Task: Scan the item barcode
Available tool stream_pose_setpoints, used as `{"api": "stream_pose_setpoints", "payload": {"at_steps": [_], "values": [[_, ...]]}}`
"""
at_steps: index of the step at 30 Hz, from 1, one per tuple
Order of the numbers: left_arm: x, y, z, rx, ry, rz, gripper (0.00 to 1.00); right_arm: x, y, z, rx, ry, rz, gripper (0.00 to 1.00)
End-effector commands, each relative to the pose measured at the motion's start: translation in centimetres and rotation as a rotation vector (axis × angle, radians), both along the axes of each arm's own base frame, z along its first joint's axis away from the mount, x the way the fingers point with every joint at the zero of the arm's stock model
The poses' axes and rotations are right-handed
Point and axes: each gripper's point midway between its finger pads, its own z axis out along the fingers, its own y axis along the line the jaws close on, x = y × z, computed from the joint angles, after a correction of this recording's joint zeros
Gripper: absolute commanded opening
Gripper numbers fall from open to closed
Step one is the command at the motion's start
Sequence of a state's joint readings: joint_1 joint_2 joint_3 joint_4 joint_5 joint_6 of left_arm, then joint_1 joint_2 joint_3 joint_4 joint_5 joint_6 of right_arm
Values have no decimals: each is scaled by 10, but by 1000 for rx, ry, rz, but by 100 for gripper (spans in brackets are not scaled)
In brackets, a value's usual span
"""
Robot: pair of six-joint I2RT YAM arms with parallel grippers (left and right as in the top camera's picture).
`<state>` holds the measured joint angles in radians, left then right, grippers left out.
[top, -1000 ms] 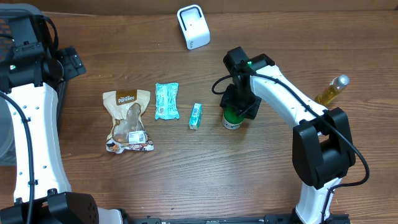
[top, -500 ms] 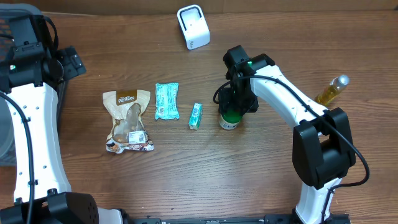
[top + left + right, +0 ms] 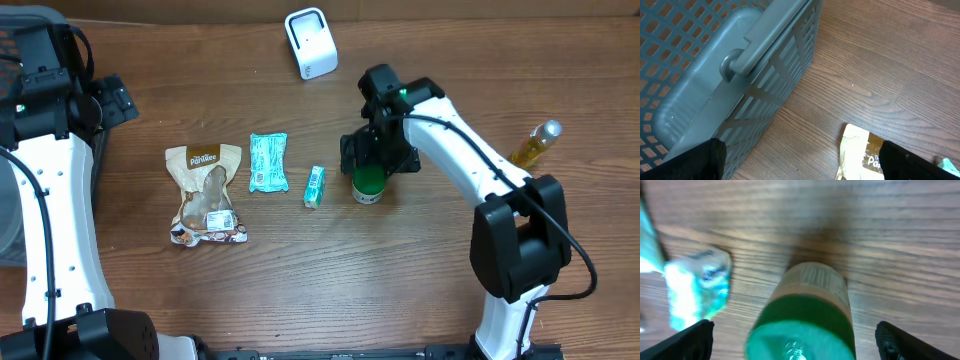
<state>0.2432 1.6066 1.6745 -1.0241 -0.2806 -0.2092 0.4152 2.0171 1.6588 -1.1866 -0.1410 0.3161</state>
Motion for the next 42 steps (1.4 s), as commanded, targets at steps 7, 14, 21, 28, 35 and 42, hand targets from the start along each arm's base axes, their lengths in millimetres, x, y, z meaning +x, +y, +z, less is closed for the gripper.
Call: {"api": "stream_pose_setpoints", "payload": {"at_steps": [7, 14, 21, 28, 35, 42], "values": [[1, 2, 4, 4, -10, 3, 100, 22, -29, 26, -40, -11, -368, 100], [1, 2, 4, 4, -10, 3, 99, 8, -30, 23, -47, 50, -374, 100], [1, 2, 4, 4, -10, 3, 99, -11, -4, 3, -53, 96, -450, 87], [1, 2, 4, 4, -10, 3, 100, -23, -10, -14, -186, 54, -618, 92], [1, 2, 4, 4, -10, 3, 100, -23, -3, -20, -181, 32, -565, 70], [1, 2, 4, 4, -10, 3, 100, -22, -2, -20, -181, 20, -453, 62]]}}
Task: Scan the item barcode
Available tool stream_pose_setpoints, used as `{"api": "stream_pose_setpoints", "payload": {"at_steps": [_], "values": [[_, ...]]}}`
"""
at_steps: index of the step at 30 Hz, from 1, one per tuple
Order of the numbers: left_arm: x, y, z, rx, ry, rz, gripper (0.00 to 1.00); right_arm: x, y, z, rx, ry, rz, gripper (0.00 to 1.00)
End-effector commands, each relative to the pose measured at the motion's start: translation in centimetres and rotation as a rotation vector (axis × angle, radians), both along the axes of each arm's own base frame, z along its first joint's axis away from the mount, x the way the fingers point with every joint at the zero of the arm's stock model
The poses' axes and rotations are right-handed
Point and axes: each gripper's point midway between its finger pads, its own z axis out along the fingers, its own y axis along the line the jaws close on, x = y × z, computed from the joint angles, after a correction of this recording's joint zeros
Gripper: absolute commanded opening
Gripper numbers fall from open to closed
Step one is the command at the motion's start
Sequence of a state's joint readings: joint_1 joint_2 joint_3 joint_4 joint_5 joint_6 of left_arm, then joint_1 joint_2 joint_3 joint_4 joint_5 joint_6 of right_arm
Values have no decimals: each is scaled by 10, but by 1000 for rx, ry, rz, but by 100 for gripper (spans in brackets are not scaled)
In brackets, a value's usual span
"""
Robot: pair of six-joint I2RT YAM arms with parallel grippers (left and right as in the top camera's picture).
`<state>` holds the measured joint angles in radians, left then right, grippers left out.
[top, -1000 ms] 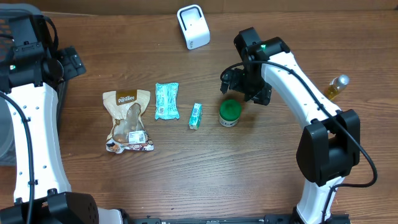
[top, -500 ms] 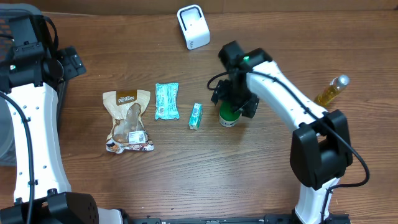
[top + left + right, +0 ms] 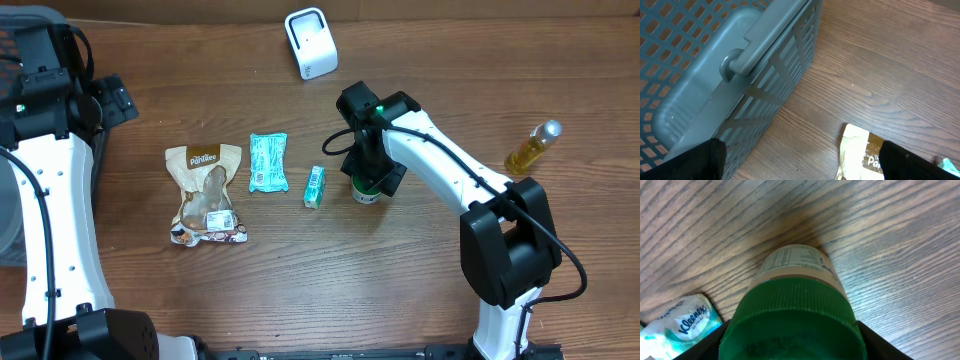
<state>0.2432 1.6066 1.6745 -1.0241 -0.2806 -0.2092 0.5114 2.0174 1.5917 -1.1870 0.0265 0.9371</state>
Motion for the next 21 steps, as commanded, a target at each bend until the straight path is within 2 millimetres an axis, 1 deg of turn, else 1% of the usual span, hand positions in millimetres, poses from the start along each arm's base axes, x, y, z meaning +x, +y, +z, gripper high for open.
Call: {"api": "stream_pose_setpoints", "payload": {"at_steps": [1, 4, 7, 8, 9, 10, 11, 12, 13, 16, 21], "values": [[1, 2, 4, 4, -10, 3, 99, 0, -1, 0, -15, -12, 103, 62], [1, 2, 4, 4, -10, 3, 100, 1, -1, 0, -15, -14, 193, 62], [1, 2, 4, 4, -10, 3, 100, 3, 0, 0, -14, -25, 323, 62], [1, 2, 4, 4, -10, 3, 100, 3, 0, 0, -14, -25, 322, 65], [1, 2, 4, 4, -10, 3, 100, 3, 0, 0, -14, -25, 321, 69], [1, 2, 4, 4, -10, 3, 100, 3, 1, 0, -14, -25, 316, 76], [1, 2, 4, 4, -10, 3, 99, 4, 1, 0, -12, -28, 304, 97], [1, 2, 4, 4, -10, 3, 100, 4, 1, 0, -12, -29, 288, 100], [1, 2, 4, 4, -10, 3, 100, 4, 1, 0, -9, -28, 261, 100], [1, 2, 4, 4, -10, 3, 100, 1, 5, -2, 19, -14, 251, 100], [1, 2, 4, 4, -10, 3, 100, 0, 0, -7, 18, 3, 214, 100]]}}
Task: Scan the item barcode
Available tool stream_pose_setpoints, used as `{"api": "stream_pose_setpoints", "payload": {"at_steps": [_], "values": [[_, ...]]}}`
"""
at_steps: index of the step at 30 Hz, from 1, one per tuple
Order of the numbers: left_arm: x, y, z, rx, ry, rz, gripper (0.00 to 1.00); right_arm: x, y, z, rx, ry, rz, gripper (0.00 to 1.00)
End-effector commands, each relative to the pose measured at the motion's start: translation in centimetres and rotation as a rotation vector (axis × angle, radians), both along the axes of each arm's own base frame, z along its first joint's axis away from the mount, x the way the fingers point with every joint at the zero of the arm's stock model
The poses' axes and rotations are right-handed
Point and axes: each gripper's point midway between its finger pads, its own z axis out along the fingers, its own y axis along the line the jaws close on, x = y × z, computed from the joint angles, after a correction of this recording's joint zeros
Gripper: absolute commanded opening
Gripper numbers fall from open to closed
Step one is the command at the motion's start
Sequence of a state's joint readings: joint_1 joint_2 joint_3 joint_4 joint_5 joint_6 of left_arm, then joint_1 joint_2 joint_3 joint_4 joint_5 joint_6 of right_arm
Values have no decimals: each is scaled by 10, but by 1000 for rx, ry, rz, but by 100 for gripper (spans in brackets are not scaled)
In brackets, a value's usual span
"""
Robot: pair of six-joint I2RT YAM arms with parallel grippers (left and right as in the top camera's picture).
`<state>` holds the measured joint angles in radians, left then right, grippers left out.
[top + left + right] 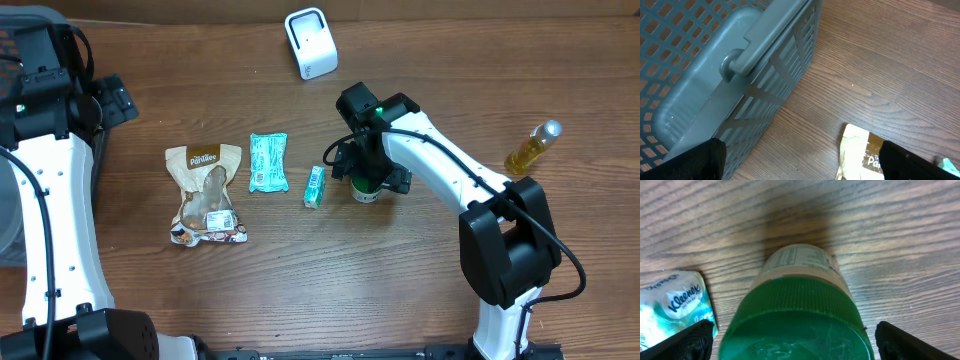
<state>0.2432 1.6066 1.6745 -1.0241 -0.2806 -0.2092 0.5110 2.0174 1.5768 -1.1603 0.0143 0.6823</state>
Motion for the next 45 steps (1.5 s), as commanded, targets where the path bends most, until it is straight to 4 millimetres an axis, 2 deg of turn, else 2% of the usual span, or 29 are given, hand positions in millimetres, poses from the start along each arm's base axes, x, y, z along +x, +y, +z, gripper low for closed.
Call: {"api": "stream_pose_setpoints", "payload": {"at_steps": [1, 7, 10, 13, 16, 23, 27, 33, 36, 39, 43, 44, 45], "values": [[1, 2, 4, 4, -10, 3, 99, -1, -4, -6, 1, 16, -56, 100], [1, 2, 4, 4, -10, 3, 99, 2, -8, -30, -18, 51, -121, 99], [1, 2, 4, 4, -10, 3, 100, 3, -13, -35, -24, 65, -173, 98], [1, 2, 4, 4, -10, 3, 100, 3, -16, -35, -17, 73, -187, 93], [1, 2, 4, 4, -10, 3, 100, 1, -14, -35, 0, 88, -190, 83], [1, 3, 4, 4, -10, 3, 100, 2, -13, -35, 2, 83, -189, 82], [1, 2, 4, 4, -10, 3, 100, 1, -14, -35, -1, 89, -188, 64], [1, 2, 4, 4, -10, 3, 100, -3, -11, -34, 17, 109, -178, 58], [1, 2, 4, 4, -10, 3, 100, -4, -8, -26, 75, 149, -171, 56], [1, 2, 4, 4, -10, 3, 99, -4, -4, -5, 177, 219, -214, 55], [1, 2, 4, 4, -10, 3, 100, -5, 10, 28, 396, 315, -203, 55], [1, 2, 4, 4, -10, 3, 100, -7, 13, 35, 448, 347, -223, 47], [1, 2, 4, 4, -10, 3, 100, -10, 15, 41, 497, 382, -244, 44]]}}
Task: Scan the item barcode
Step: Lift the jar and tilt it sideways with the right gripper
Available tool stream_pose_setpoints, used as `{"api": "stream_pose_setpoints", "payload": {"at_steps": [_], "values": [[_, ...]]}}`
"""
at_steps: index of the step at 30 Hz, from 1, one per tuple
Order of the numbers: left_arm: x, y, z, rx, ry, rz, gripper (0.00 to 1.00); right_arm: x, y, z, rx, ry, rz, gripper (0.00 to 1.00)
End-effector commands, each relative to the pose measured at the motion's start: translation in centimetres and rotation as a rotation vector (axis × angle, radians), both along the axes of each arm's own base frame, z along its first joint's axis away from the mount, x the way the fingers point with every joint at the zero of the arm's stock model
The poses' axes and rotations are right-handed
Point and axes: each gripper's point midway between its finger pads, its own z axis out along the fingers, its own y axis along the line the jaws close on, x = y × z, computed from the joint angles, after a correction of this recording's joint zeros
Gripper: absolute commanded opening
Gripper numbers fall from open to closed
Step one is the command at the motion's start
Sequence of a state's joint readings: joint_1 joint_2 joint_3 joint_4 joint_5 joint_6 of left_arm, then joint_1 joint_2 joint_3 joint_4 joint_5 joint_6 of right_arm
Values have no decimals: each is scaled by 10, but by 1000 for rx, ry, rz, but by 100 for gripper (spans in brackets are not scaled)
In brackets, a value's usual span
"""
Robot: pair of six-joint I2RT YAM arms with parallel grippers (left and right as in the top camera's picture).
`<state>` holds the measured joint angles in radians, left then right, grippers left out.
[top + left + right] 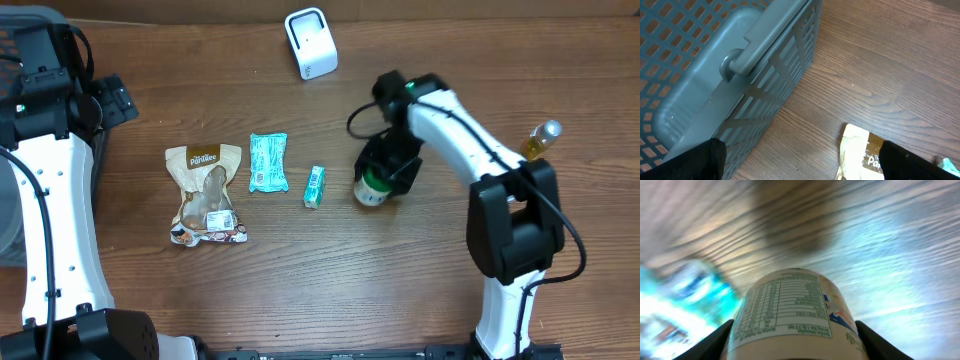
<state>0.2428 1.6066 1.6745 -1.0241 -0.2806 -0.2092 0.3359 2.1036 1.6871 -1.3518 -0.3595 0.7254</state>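
A jar with a green cap [370, 187] lies tilted in my right gripper [386, 168], right of the table's middle. The right wrist view shows its label [790, 312] filling the gap between my fingers [722, 341], which are shut on the jar's body; the background is blurred. The white barcode scanner [311, 42] stands at the back of the table, apart from the jar. My left gripper [800, 162] hangs open at the far left, with nothing between its fingers.
A brown snack bag [205, 192], a teal packet [267, 162] and a small tissue pack [315, 186] lie left of the jar. A yellow oil bottle [533, 144] stands at the right. A grey mesh basket [715, 65] sits under the left arm.
My right gripper was open around the upright jar's green cap. Now it is shut on the jar's body, the wrist has shifted to the right and the jar is tilted. The left arm is unchanged.
My right gripper first hung wide open over the upright jar. Then its fingers stood close beside the cap, then wide again round it. Now they grip the jar's body and the jar leans over. The left arm stayed still throughout.
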Motion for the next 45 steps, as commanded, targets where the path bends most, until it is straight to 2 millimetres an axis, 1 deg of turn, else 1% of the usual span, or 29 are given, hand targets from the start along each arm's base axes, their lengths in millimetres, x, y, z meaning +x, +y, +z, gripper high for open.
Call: {"api": "stream_pose_setpoints", "payload": {"at_steps": [1, 4, 7, 12, 17, 29, 45], "values": [[1, 3, 4, 4, -10, 3, 99, -2, 24, 36, 273, 79, -60, 44], [1, 3, 4, 4, -10, 3, 100, -7, 23, 47, 336, 142, -109, 45], [1, 3, 4, 4, -10, 3, 100, -9, 22, 51, 358, 168, -130, 48], [1, 3, 4, 4, -10, 3, 100, -9, 31, 61, 431, 190, -145, 50], [1, 3, 4, 4, -10, 3, 99, -9, 44, 75, 535, 219, -164, 51], [1, 3, 4, 4, -10, 3, 100, -14, 43, 77, 532, 248, -174, 51], [1, 3, 4, 4, -10, 3, 100, -14, 43, 77, 532, 248, -174, 51]]}}
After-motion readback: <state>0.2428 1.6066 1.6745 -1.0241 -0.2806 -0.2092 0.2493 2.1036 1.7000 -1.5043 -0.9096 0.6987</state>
